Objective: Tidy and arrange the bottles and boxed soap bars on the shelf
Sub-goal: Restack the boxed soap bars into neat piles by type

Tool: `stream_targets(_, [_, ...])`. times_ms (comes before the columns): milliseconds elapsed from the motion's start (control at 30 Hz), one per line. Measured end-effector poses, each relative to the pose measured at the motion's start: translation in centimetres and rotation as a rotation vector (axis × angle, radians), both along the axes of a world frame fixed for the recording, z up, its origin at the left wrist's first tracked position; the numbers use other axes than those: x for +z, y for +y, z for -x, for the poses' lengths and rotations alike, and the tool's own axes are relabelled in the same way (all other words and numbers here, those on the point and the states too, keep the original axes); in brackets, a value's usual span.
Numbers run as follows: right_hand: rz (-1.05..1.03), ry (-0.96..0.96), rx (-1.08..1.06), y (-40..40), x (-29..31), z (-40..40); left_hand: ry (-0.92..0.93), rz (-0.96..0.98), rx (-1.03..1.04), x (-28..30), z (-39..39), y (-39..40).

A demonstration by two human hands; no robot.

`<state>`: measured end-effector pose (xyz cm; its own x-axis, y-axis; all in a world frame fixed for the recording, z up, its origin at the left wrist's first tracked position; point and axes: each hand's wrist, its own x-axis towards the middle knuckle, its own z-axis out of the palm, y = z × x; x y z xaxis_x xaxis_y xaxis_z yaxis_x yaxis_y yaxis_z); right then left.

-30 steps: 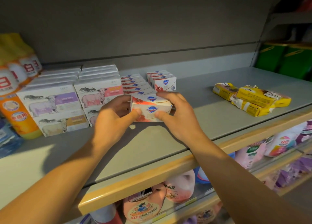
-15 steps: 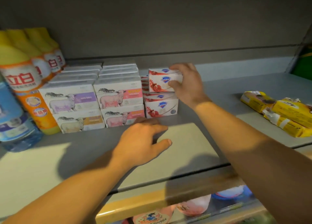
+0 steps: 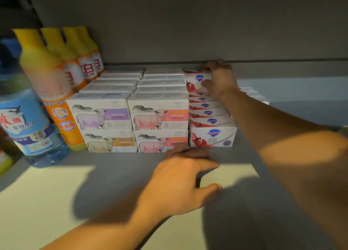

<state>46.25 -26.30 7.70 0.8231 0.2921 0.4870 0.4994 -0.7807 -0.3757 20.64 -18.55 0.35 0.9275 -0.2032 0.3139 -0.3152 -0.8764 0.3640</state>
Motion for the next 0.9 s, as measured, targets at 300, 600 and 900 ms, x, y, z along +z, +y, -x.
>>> stream_targets(300, [-0.115, -0.119, 0.027, -2.0, -0.4, -0.4, -0.011, 0.029, 0.021, 0.0, -0.1, 0.1])
stream_targets(600, [0.272, 0.168, -0.130, -13.3, -4.5, 1.4, 0.022, 0.044, 0.026, 0.1, 0.0, 0.0])
stream_targets(900, [0.044, -0.088, -0.114, -14.6, -5.8, 6.2, 0.065, 0.070, 0.046, 0.0, -0.1, 0.1])
